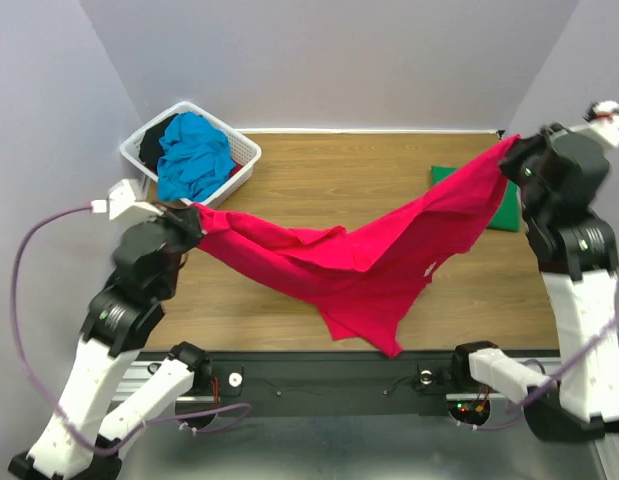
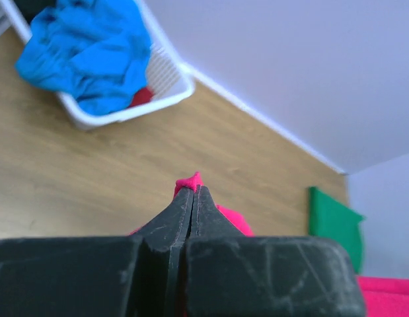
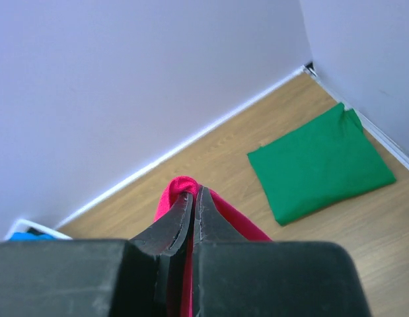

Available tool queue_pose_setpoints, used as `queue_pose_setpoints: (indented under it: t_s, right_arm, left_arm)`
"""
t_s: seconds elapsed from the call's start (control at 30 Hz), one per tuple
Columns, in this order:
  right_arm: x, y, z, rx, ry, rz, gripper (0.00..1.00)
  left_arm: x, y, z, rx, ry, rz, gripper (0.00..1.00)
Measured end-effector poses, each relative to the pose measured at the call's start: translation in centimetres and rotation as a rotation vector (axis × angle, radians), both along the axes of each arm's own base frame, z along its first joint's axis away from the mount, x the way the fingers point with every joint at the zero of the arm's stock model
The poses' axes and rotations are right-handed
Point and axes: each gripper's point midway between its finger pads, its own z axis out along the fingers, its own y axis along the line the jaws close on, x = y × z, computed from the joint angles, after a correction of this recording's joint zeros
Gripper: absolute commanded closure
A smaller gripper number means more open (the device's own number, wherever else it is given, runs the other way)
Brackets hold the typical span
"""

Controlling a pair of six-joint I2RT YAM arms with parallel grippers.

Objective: Fold and stack the t-shirts
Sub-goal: Flatten the tshirt out

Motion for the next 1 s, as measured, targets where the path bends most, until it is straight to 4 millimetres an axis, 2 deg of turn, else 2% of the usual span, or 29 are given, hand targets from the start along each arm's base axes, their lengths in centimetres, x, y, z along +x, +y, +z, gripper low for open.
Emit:
queue_pose_setpoints:
  t_s: [0.13, 0.17, 0.2, 0.33, 0.37, 0.43, 0.47, 0.5, 0.53, 0.57, 0.6, 0.67, 0.73, 0.83, 0.9, 1.0]
  right_arm:
    - [5.9, 0.7, -2.6, -0.034, 0.116, -0.002, 1.00]
    - [7.3, 0.9, -3.5, -0.044, 0.144, 0.000, 1.00]
    - [10.1, 1.3, -5.5, -0.064, 0.212, 0.010, 1.00]
    - [20.1, 3.3, -11.1, -0.113, 0.351, 0.063, 1.00]
    - [22.9, 3.8, -12.6, -0.127, 0.370, 0.080, 1.00]
    - [26.1, 4.5, -15.9, -0.145, 0.423, 0.106, 0.99]
    - [27.5, 4.8, -16.8, -0.155, 0.438, 0.115, 0.83]
    - [29.5, 5.2, -18.1, -0.168, 0.445, 0.129, 0.82]
    - [31.3, 5.6, -19.1, -0.172, 0.440, 0.145, 0.47]
    - [32.9, 6.0, -20.0, -0.185, 0.434, 0.161, 0.31]
    - [33.8, 6.4, -20.9, -0.185, 0.433, 0.182, 0.08]
    - [34.7, 7.3, -22.8, -0.195, 0.457, 0.239, 0.02]
    - [34.4, 8.0, -24.3, -0.190, 0.487, 0.282, 0.00]
    - [32.4, 8.6, -25.8, -0.177, 0.542, 0.340, 0.00]
    - [29.5, 9.0, -26.0, -0.161, 0.578, 0.382, 0.00]
    - [22.6, 9.2, -25.6, -0.120, 0.633, 0.431, 0.00]
  left_arm:
    - [3.5, -1.0, -7.5, 0.101, 0.210, 0.043, 1.00]
    - [4.0, -1.1, -8.8, 0.114, 0.245, 0.048, 1.00]
    - [4.8, -1.2, -10.7, 0.133, 0.299, 0.060, 1.00]
    - [7.3, -0.5, -18.0, 0.179, 0.494, 0.106, 1.00]
    - [7.9, -0.2, -19.3, 0.174, 0.526, 0.111, 1.00]
    - [8.7, 0.1, -20.6, 0.164, 0.558, 0.116, 1.00]
    - [9.6, 0.1, -21.3, 0.152, 0.567, 0.117, 1.00]
    - [9.9, 0.1, -21.6, 0.149, 0.570, 0.119, 1.00]
    - [10.4, 0.0, -22.2, 0.143, 0.579, 0.113, 1.00]
    - [10.8, -0.3, -22.6, 0.139, 0.584, 0.100, 1.00]
    - [11.1, -0.6, -22.9, 0.135, 0.586, 0.087, 1.00]
    - [11.5, -1.1, -23.1, 0.128, 0.584, 0.067, 1.00]
    - [11.8, -1.5, -22.9, 0.117, 0.570, 0.052, 1.00]
    - [11.9, -1.8, -22.7, 0.105, 0.550, 0.038, 1.00]
    - [11.6, -1.7, -22.8, 0.103, 0.548, 0.034, 1.00]
    - [11.0, -1.6, -23.0, 0.099, 0.544, 0.035, 1.00]
